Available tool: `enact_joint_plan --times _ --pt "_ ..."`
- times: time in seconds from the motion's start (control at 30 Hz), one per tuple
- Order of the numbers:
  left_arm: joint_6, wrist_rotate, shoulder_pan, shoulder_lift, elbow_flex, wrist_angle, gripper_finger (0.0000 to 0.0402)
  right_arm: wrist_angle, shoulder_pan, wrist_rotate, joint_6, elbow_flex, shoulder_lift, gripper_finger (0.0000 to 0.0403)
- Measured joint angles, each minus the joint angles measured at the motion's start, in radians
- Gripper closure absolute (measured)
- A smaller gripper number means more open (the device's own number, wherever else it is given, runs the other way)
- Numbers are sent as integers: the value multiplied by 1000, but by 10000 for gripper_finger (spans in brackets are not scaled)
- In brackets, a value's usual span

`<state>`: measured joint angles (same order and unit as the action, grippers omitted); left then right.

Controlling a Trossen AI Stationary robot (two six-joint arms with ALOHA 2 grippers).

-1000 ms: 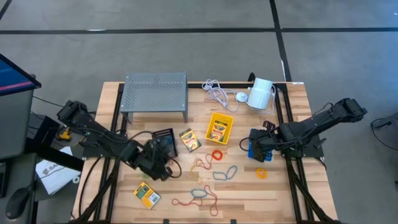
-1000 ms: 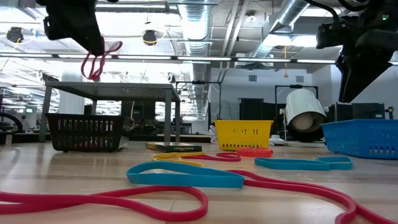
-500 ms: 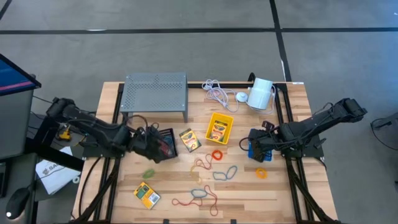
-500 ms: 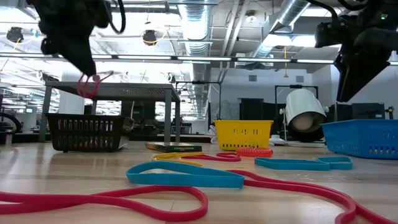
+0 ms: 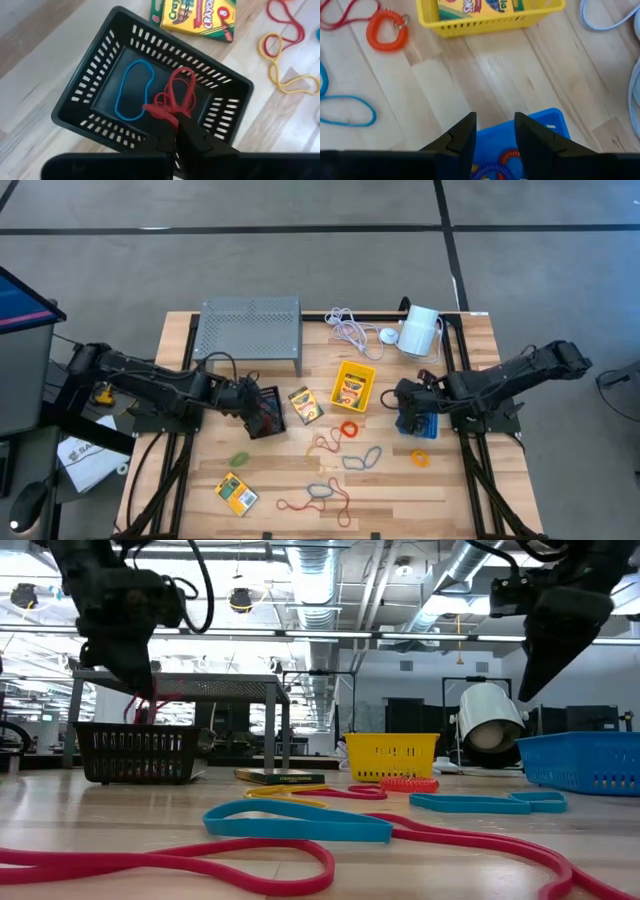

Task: Pick & Place Office Desk Supplies
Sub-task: Put the red rubber band into the black bin

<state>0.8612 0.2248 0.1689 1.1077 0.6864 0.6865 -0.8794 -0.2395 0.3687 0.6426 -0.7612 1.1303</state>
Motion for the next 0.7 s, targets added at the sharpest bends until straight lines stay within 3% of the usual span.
enact_joint_plan --times 0.4,0.7 --pt "-184 -127 -117 89 -4 -61 401 87 35 0 -25 0 0 275" --pt "-280 -211 -145 185 -4 -122 401 138 35 0 -25 0 0 275"
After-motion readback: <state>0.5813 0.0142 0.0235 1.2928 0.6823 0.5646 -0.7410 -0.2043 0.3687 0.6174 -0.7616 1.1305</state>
